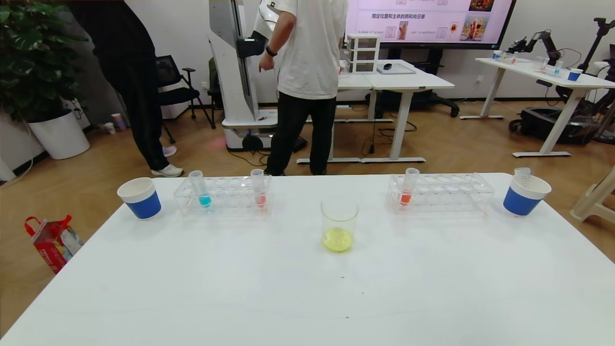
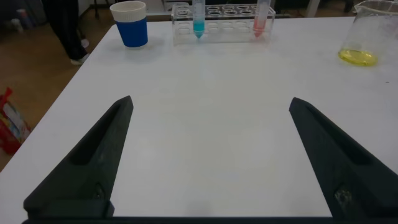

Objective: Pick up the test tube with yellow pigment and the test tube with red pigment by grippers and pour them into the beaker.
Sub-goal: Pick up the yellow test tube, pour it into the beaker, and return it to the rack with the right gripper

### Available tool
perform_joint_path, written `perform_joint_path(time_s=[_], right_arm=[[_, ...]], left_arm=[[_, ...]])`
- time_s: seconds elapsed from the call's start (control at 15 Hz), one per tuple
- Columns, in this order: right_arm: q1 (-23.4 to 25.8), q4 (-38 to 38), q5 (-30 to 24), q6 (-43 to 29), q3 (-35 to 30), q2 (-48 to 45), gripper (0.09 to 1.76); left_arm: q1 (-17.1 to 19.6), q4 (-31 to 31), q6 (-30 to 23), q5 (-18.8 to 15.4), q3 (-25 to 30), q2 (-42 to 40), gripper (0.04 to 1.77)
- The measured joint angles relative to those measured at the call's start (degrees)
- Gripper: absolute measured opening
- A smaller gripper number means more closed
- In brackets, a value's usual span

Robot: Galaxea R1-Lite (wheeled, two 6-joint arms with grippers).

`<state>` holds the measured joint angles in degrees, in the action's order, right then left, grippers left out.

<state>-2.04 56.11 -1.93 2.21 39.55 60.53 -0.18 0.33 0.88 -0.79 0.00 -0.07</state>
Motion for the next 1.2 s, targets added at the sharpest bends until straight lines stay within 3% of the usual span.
perform_joint_path(time_s=[0.27, 0.73, 0.93, 1.2], right_arm=[[1.4, -6.03, -0.44, 0.27, -10.53, -19.04, 1.74], [1.35, -37.51, -0.96, 0.49, -18.91, -50.38, 1.74], [1.41, -40.72, -0.63, 0.82, -26.84, -57.59, 1.74], [1.46, -43.65, -0.46, 0.96, -37.64, -60.22, 1.74]], left_arm=[[0.0, 0.02, 0.0, 0.0, 0.0, 0.0, 1.75], [0.0, 0.02, 0.0, 0.0, 0.0, 0.0, 1.75], [0.0, 0.02, 0.0, 0.0, 0.0, 0.0, 1.75], [0.0, 0.02, 0.0, 0.02, 0.0, 0.0, 1.75]])
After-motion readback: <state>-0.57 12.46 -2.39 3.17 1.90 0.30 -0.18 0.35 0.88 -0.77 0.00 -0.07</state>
